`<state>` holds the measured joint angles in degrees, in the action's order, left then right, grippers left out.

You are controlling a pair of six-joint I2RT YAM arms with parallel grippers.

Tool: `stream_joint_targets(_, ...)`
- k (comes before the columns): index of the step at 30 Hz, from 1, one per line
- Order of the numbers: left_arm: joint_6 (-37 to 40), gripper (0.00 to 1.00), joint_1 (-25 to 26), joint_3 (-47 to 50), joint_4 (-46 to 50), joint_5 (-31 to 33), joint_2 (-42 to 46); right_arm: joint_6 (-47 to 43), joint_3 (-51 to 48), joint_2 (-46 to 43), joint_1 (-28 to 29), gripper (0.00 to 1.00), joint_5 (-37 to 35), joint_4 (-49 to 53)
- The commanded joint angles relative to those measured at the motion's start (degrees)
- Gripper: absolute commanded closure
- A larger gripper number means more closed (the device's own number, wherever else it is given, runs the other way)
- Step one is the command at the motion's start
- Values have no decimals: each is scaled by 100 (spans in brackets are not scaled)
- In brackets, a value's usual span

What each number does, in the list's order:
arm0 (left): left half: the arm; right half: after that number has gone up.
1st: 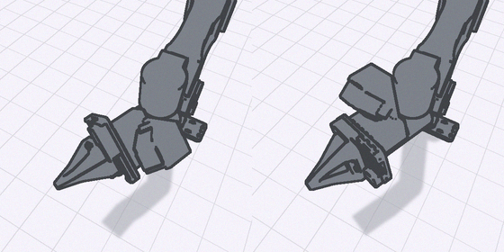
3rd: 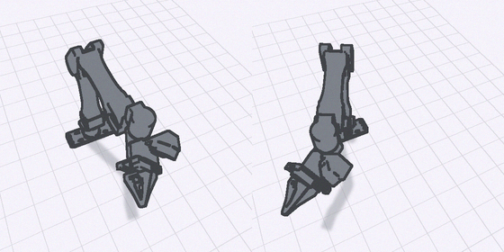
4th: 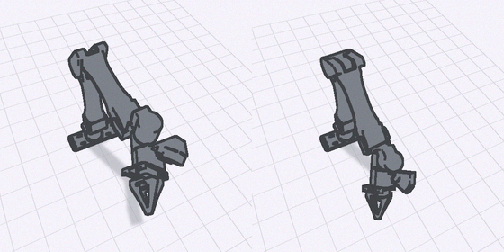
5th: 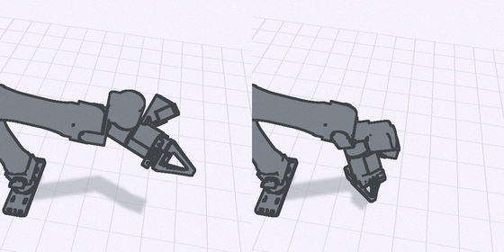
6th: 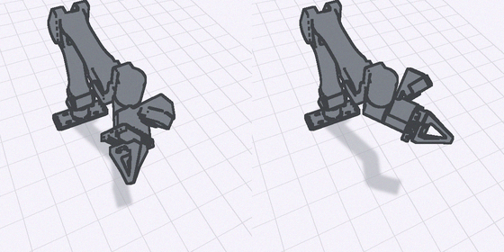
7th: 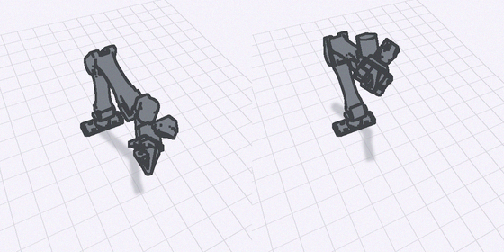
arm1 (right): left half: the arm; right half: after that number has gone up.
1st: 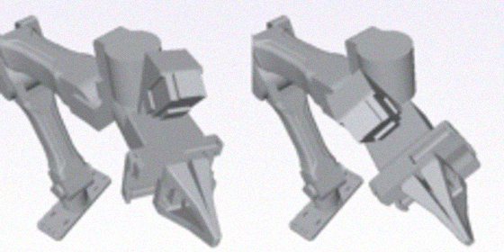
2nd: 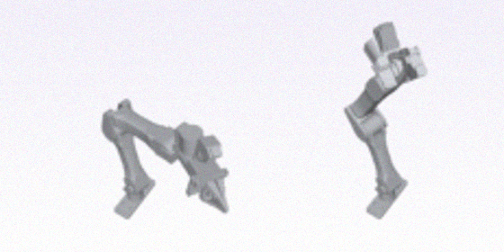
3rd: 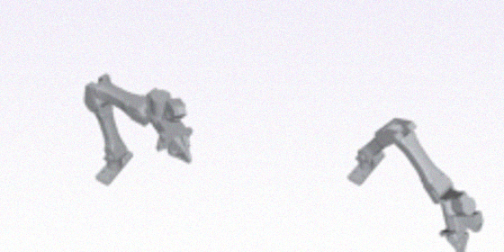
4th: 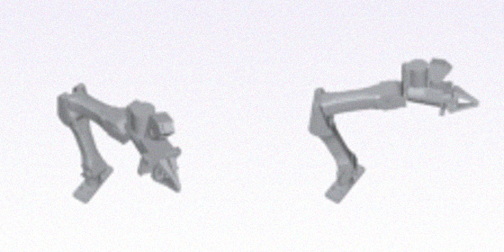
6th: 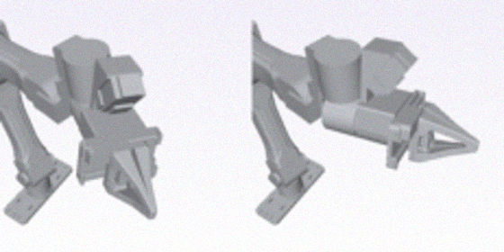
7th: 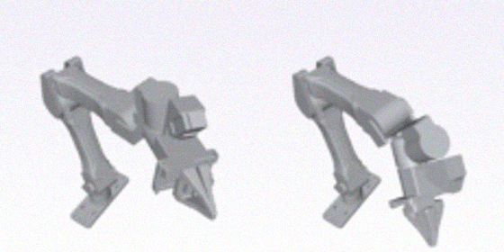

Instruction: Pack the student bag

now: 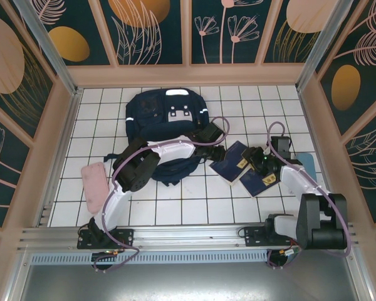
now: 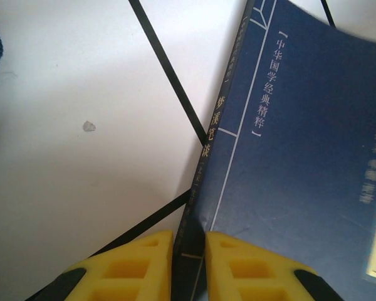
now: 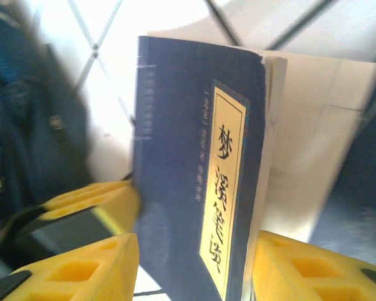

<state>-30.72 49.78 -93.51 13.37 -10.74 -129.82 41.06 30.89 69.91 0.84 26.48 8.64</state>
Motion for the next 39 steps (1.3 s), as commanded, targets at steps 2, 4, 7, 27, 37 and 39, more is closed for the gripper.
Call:
stream_joint_targets(2,-15,80,52,241,71,-198,-219,61,131,-157,8,51,709,-45)
stream_joint_targets(4,-17,81,52,274,39,-227,-219,13,191,-96,9,53,684,51)
stream_joint_targets(7,-15,81,59,301,17,-245,-219,-69,229,93,5,57,504,151)
stream_joint_targets(27,45,33,-221,385,-186,512,1707,-1573,1412,-707,89,100,-563,1239)
stream_joint_targets(37,15,1,-1235,1935,-1290,-924,3378,-1643,2195,-682,186,100,1938,313)
stream_joint_targets(39,-109,1,-1408,2061,-1466,-1355,3482,-1595,2329,-569,261,100,2349,87)
